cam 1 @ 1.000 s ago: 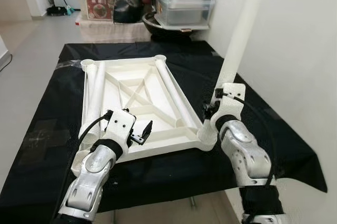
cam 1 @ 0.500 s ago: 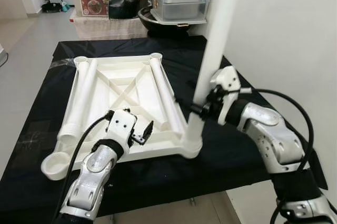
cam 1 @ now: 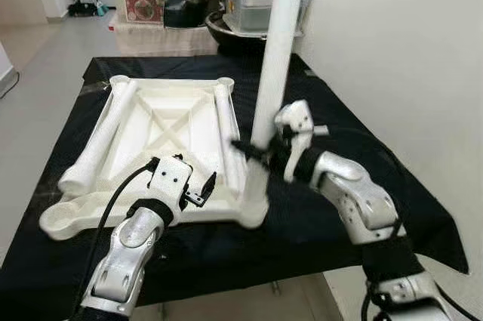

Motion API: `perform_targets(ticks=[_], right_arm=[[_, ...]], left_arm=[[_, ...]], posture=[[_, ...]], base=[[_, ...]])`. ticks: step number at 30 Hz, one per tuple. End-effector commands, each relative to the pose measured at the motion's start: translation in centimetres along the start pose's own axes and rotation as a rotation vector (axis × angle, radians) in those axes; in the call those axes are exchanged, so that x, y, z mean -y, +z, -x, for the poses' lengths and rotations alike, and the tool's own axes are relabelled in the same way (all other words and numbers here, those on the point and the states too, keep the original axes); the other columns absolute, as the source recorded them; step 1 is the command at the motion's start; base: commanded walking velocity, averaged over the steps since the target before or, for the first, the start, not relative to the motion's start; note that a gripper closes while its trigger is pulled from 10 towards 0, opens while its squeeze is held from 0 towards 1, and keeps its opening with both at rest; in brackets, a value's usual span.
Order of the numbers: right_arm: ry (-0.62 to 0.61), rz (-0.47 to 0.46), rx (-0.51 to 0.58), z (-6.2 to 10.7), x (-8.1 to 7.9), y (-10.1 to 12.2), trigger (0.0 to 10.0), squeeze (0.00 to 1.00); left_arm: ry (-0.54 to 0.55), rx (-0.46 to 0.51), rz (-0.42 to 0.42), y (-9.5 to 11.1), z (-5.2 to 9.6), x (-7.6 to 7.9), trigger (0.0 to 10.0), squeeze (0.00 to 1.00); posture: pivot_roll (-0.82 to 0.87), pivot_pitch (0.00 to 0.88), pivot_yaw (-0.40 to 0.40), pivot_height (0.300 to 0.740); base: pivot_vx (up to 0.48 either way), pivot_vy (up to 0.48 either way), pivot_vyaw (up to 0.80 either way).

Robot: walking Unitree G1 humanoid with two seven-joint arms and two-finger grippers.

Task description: Building children table

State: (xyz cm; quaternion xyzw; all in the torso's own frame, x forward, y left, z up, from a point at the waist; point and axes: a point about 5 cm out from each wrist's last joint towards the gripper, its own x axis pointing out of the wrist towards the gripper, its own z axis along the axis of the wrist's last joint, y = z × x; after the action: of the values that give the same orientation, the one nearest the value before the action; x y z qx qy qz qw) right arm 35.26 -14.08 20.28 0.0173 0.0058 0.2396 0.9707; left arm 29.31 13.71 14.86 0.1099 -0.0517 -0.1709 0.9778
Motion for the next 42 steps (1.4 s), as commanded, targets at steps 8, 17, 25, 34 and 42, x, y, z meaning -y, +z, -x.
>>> perform_targets(ticks=[8, 17, 25, 34, 42], right_arm=[[-0.522, -0.097, -0.18, 2.6, 1.9, -4.6, 0.0, 0.0], [-0.391, -0.118, -0.037, 1.1, -1.0, -1.9, 10.0, 1.0], [0.189, -0.117, 0.259, 1.5, -1.5, 6.6, 10.0, 0.0], [0.66, 0.016, 0.217, 3.4, -5.3, 5.9, 10.0, 0.0], [0.662, 0.101, 0.091, 3.0, -5.7, 2.7, 0.0, 0.0]], left_arm=[[-0.021, -0.023, -0.015, -0.3, 0.1, 0.1, 10.0, 0.0], [-0.027, -0.023, -0.011, -0.4, 0.0, 0.4, 10.0, 0.0], [-0.022, -0.026, -0.006, -0.6, 0.1, 0.4, 10.0, 0.0], [-0.018, -0.023, -0.008, -0.5, 0.0, 0.4, 10.0, 0.0], [-0.015, -0.026, -0.011, -0.5, 0.2, 0.3, 10.0, 0.0]], posture=[[0.05, 0.0, -0.085, 0.74], [0.04, 0.0, -0.084, 0.74], [0.04, 0.0, -0.094, 0.74], [0.06, 0.0, -0.107, 0.74], [0.06, 0.0, -0.103, 0.74]], base=[[0.0, 0.0, 0.0], [0.0, 0.0, 0.0], [0.0, 0.0, 0.0], [0.0, 0.0, 0.0], [0.0, 0.0, 0.0]])
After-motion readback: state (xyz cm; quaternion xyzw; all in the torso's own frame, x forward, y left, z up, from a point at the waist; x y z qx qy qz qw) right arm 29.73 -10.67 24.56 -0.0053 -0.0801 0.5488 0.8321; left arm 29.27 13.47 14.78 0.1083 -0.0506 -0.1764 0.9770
